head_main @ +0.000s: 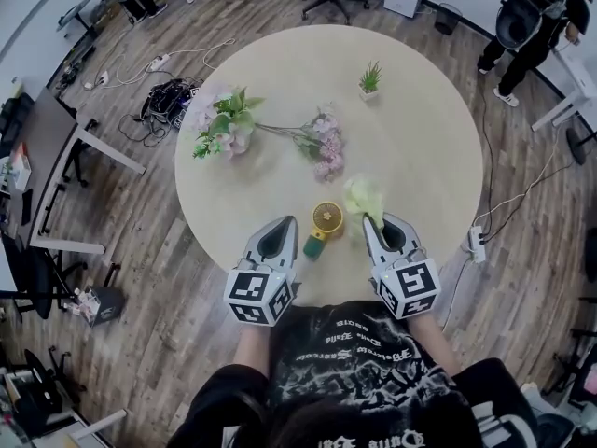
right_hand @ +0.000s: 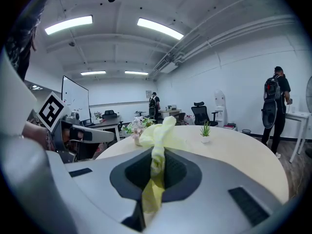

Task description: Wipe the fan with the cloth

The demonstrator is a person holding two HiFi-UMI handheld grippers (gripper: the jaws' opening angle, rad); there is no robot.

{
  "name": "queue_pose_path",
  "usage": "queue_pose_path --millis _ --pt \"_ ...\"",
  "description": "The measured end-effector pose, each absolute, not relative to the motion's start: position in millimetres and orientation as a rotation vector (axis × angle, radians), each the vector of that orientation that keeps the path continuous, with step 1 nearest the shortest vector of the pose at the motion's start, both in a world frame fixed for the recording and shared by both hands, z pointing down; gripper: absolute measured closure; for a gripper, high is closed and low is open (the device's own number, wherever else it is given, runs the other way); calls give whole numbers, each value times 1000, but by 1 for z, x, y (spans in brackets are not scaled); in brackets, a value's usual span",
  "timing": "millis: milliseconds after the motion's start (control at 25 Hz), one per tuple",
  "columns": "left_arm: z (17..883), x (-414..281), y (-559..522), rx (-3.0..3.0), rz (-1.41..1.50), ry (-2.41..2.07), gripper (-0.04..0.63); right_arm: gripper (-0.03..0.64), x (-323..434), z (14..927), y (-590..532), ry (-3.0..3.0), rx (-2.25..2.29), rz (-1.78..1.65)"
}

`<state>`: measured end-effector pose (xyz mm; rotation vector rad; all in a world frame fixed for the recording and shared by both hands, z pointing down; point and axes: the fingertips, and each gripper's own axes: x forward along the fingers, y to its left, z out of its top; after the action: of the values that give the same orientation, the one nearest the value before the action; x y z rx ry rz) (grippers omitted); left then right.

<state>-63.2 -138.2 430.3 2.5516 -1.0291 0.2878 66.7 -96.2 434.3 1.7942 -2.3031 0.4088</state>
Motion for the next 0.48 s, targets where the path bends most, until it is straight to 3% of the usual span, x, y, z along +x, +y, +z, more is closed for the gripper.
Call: queue_pose_path --millis 480 --pt "428 -60 -132 2597 309 -1020 575 589 65 427 -96 -2291 1770 354"
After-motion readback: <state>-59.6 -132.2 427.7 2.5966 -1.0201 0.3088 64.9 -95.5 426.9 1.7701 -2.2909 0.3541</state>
